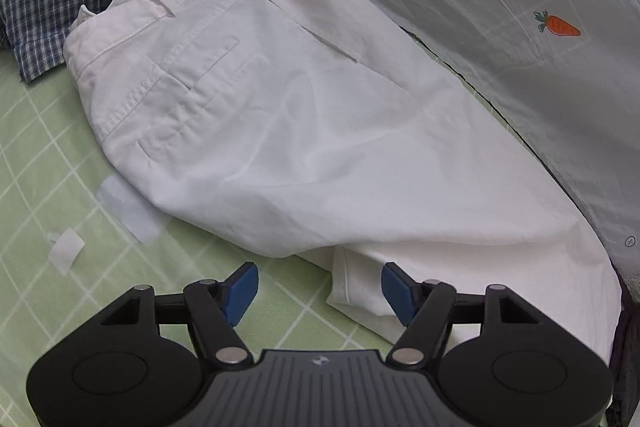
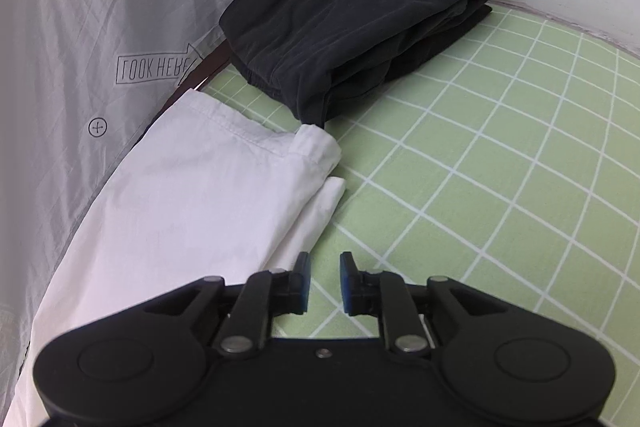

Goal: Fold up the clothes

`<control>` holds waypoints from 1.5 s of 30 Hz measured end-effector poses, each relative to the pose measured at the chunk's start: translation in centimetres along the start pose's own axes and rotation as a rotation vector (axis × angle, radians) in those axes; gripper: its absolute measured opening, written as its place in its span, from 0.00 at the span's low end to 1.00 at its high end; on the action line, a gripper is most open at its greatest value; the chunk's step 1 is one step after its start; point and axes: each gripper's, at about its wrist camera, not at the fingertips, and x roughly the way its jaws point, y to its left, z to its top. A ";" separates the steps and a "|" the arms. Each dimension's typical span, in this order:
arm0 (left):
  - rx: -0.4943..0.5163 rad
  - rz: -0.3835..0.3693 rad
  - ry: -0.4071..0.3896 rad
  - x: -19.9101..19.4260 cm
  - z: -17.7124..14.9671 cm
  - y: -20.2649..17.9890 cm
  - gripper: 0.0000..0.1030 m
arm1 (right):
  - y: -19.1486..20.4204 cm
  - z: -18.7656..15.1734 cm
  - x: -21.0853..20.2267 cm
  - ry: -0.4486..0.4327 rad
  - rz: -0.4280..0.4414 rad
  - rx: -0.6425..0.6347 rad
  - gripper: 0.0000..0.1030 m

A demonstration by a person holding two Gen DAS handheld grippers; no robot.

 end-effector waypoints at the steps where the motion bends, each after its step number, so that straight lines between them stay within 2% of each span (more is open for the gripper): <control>1: -0.025 0.002 0.000 0.4 -0.1 -0.3 0.67 | 0.4 0.0 0.4 0.005 -0.001 -0.036 0.24; 3: -0.061 0.009 -0.003 0.9 -0.2 -0.7 0.67 | 1.0 0.1 1.0 0.007 -0.003 -0.105 0.27; 8: -0.050 0.046 -0.014 1.2 0.2 -1.6 0.68 | 1.9 0.5 1.7 -0.011 0.025 -0.210 0.34; 13: -0.020 0.093 0.011 2.2 0.9 -1.9 0.70 | 2.0 0.9 2.2 -0.031 0.058 -0.172 0.44; 14: -0.014 0.102 0.017 2.4 1.0 -2.0 0.72 | 2.0 1.0 2.4 -0.038 0.064 -0.158 0.49; 16: -0.004 0.115 0.026 2.8 1.3 -2.0 0.73 | 2.5 1.1 2.8 -0.059 0.045 -0.169 0.61; 17: -0.002 0.116 0.030 3.0 1.5 -1.9 0.73 | 2.9 1.2 3.1 -0.069 0.010 -0.191 0.73; 18: -0.001 0.117 0.032 3.1 1.6 -1.9 0.74 | 3.3 1.3 3.5 -0.078 -0.041 -0.222 0.78; 20: 0.000 0.118 0.037 3.3 1.7 -1.8 0.75 | 3.7 1.5 4.0 -0.087 -0.087 -0.251 0.78; 22: 0.007 0.111 0.035 3.0 1.7 -1.7 0.77 | 3.7 1.9 4.3 -0.088 -0.074 -0.245 0.75; 23: 0.012 0.106 0.033 2.9 1.7 -1.7 0.77 | 3.8 1.9 4.2 -0.087 -0.071 -0.242 0.68; 24: 0.016 0.101 0.030 2.7 1.6 -1.7 0.77 | 3.9 2.0 4.2 -0.085 -0.082 -0.253 0.53; 25: 0.020 0.097 0.028 2.5 1.6 -1.7 0.77 | 4.1 2.0 4.1 -0.083 -0.099 -0.269 0.43; 26: 0.025 0.092 0.026 2.3 1.6 -1.7 0.76 | 4.2 2.0 4.0 -0.077 -0.100 -0.279 0.24; 27: 0.029 0.087 0.024 2.1 1.5 -1.7 0.65 | 4.1 2.0 3.8 -0.075 -0.085 -0.274 0.13; 28: 0.034 0.082 0.022 2.0 1.5 -1.6 0.54 | 3.9 2.0 3.5 -0.077 -0.066 -0.261 0.12; 29: 0.038 0.077 0.019 1.8 1.4 -1.6 0.33 | 3.9 2.0 3.3 -0.084 -0.059 -0.262 0.11; 33: 0.055 0.058 0.011 1.1 1.3 -1.6 0.11 | 4.3 2.2 1.7 -0.139 -0.064 -0.285 0.10; 36: 0.069 0.044 0.004 0.5 1.2 -1.5 0.04 | 3.8 2.6 -0.1 -0.171 -0.071 -0.261 0.10; 40: 0.069 0.059 0.024 0.3 -0.3 -0.1 0.03 | 2.1 2.6 -1.7 -0.185 -0.106 -0.226 0.10; 44: 0.068 0.076 0.045 0.0 -1.7 1.4 0.03 | -0.6 1.0 -0.8 -0.113 -0.150 -0.193 0.11; 45: 0.070 0.076 0.045 -0.1 -1.7 1.4 0.03 | -1.0 0.6 -0.5 -0.096 -0.157 -0.185 0.14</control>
